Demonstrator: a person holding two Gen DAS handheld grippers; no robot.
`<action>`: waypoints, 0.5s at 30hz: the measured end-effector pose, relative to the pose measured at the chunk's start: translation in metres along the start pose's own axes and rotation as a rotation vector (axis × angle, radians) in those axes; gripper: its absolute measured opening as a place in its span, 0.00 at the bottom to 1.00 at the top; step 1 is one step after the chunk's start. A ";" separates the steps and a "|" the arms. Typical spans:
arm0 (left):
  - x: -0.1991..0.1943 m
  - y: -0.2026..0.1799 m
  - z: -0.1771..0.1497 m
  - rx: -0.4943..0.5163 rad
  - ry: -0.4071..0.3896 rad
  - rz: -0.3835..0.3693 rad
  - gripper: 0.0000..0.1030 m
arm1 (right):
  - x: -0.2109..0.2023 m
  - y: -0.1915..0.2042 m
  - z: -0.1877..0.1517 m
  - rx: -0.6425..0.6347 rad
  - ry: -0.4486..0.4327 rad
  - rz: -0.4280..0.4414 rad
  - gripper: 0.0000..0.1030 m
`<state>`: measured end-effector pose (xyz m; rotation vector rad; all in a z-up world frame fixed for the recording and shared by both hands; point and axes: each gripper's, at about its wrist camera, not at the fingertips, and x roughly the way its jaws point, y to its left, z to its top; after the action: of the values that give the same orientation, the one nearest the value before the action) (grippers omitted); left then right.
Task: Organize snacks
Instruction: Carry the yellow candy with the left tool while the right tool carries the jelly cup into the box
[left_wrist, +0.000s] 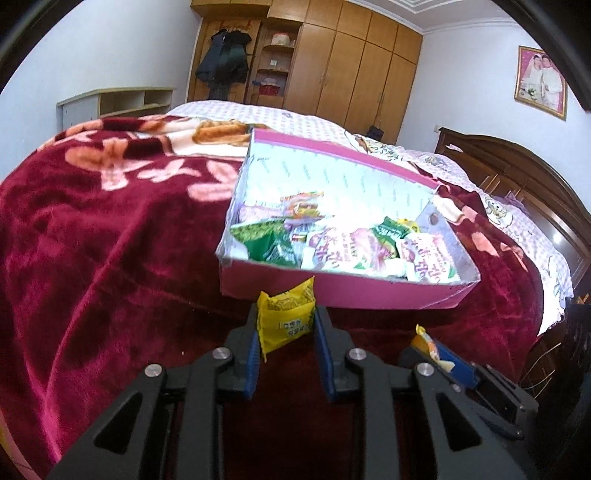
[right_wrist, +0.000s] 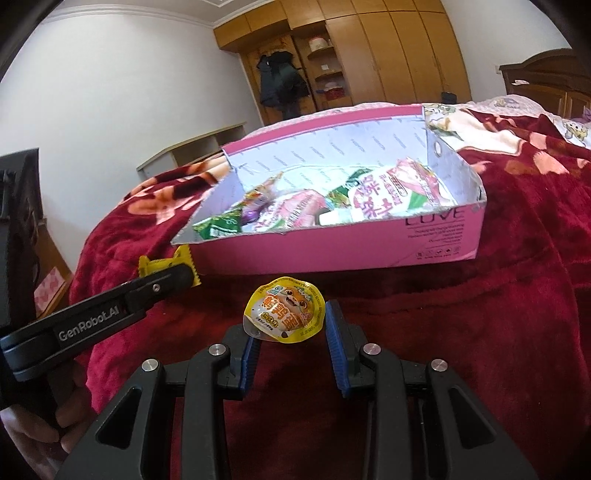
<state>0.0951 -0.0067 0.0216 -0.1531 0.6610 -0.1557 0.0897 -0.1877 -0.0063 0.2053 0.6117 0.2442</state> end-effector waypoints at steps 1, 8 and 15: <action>-0.001 -0.001 0.002 0.003 -0.003 0.000 0.26 | -0.001 0.000 0.001 0.000 -0.001 0.003 0.33; 0.003 -0.008 0.012 0.018 -0.002 0.001 0.26 | -0.006 -0.003 0.008 0.010 -0.008 0.012 0.33; 0.004 -0.016 0.028 0.045 -0.018 0.001 0.26 | -0.009 -0.008 0.022 0.017 -0.022 0.003 0.33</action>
<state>0.1137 -0.0208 0.0445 -0.1109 0.6389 -0.1679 0.0971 -0.2000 0.0144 0.2256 0.5921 0.2397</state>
